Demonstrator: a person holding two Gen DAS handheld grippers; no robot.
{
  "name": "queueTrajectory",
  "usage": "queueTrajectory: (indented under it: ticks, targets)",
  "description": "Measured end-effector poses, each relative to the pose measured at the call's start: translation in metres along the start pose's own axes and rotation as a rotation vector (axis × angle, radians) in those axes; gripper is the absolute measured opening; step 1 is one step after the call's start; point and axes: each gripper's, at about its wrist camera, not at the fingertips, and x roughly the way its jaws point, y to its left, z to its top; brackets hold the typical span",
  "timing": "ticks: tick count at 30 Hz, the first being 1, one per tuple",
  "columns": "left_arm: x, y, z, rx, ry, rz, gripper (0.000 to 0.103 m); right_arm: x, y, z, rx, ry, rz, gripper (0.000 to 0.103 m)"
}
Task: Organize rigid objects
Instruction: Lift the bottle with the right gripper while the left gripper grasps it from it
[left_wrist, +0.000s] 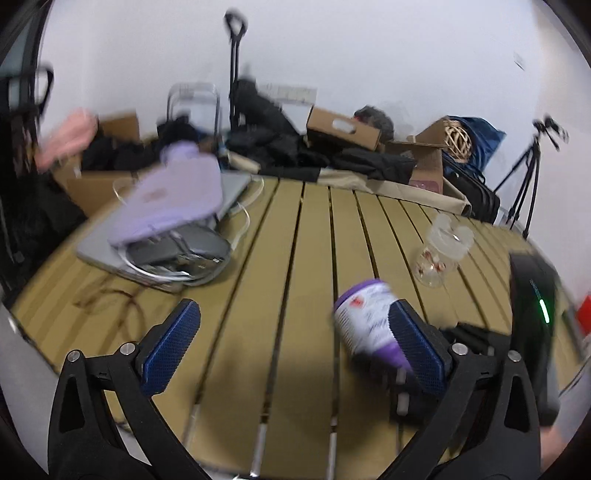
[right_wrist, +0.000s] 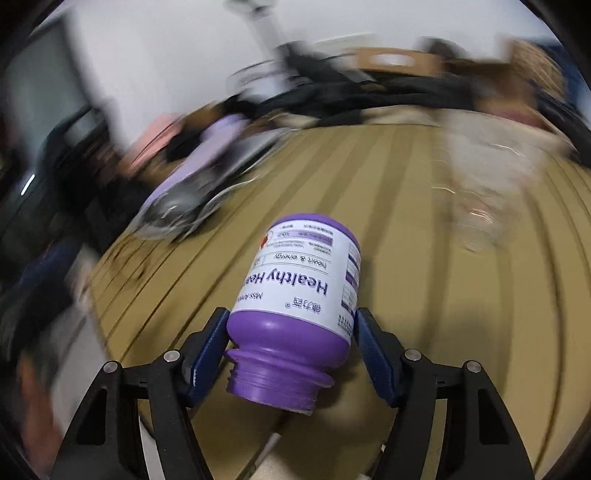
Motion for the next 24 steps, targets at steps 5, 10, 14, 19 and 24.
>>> queueTrajectory:
  ticks: [5,10,14,19,24]
  targets:
    - [0.056,-0.004,0.011,-0.046,0.136,-0.093,0.092,0.002,0.007,0.002,-0.138,0.048,0.127,0.072]
    - [0.075,-0.019,-0.008,0.022,0.19,-0.137,0.06,0.003,0.032,-0.003,-0.317,0.077,0.174,0.072]
    - [0.072,-0.007,-0.017,-0.018,0.182,-0.17,0.052,0.008,0.038,-0.001,-0.387,0.114,0.165,0.073]
    - [0.06,0.012,-0.011,-0.036,0.133,-0.086,0.051,0.011,0.027,-0.007,-0.402,0.149,0.077,0.074]
    - [0.056,0.026,-0.009,-0.055,0.109,-0.023,0.052,0.014,0.005,0.004,-0.263,0.122,0.03,0.076]
